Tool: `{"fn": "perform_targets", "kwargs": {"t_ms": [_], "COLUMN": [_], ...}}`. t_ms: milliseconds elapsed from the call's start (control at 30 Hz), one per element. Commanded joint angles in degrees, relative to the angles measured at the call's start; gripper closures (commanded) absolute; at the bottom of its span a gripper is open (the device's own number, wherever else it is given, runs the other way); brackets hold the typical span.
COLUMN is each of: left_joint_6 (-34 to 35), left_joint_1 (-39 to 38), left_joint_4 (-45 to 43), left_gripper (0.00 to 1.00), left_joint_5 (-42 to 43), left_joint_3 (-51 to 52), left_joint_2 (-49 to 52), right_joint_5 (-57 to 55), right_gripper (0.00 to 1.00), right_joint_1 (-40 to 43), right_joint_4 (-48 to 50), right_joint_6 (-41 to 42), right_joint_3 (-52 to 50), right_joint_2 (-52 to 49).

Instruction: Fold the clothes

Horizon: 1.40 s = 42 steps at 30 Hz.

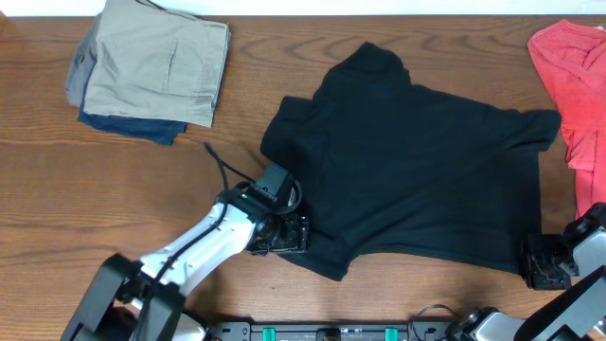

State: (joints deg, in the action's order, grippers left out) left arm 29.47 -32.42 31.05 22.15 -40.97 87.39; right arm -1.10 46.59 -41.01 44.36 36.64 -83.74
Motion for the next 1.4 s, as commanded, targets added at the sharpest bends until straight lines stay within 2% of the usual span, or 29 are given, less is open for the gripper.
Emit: {"fn": "perform_targets", "kwargs": {"t_ms": [0, 133, 167, 267, 300, 367, 400, 500, 633, 700, 1000, 1367], "left_joint_6": [1.11, 0.57, 0.55, 0.13, 0.13, 0.11, -0.09, -0.5, -0.46, -0.46, -0.42, -0.2], "left_joint_1": [-0.13, -0.13, -0.13, -0.13, -0.13, -0.13, -0.13, -0.11, -0.11, -0.11, -0.11, -0.11], "left_joint_4": [0.13, 0.13, 0.15, 0.35, 0.57, 1.05, 1.36, 3.37, 6.88, 8.44, 13.29, 15.85], "left_gripper": [0.25, 0.27, 0.32, 0.56, 0.69, 0.9, 0.94, 0.94, 0.94, 0.94, 0.94, 0.94], "left_joint_5": [-3.54, -3.82, -3.82, -3.8, -3.8, -3.8, -3.8, -3.8, -3.8, -3.82, -3.82, -3.82], "left_joint_3": [0.26, 0.26, 0.26, 0.26, 0.26, 0.24, 0.24, 0.09, -0.28, -0.28, -0.28, -0.72], "left_joint_2": [1.7, 1.88, 1.88, 1.88, 1.88, 1.84, 1.73, 0.7, -3.58, -7.19, -22.16, -28.02], "right_joint_5": [0.07, 0.07, 0.07, 0.24, 0.68, 1.64, 1.86, 1.84, 1.84, 1.6, -3.19, -4.28], "right_gripper": [0.51, 0.51, 0.51, 0.51, 0.52, 0.6, 0.66, 0.78, 0.8, 0.98, 0.99, 0.99], "right_joint_1": [0.37, 0.37, 0.37, 0.37, 0.37, 0.37, 0.37, 0.37, 0.37, 0.37, 0.37, 0.39], "right_joint_4": [-0.31, -0.31, -0.31, -0.35, -0.37, -0.55, -0.81, -1.77, -4.52, -6.88, -21.11, -25.97], "right_joint_6": [-0.98, -0.98, -0.98, -1.2, -1.64, -2.32, -2.45, -2.45, -2.43, -2.47, -2.38, -1.97], "right_joint_3": [-2.36, -2.36, -2.36, -2.36, -2.36, -2.34, -2.34, -2.16, -0.83, 0.55, 8.31, 8.7], "right_joint_2": [-2.43, -2.43, -2.43, -2.43, -2.43, -2.4, -2.4, -2.4, -2.38, -2.27, 1.07, 12.63]}}
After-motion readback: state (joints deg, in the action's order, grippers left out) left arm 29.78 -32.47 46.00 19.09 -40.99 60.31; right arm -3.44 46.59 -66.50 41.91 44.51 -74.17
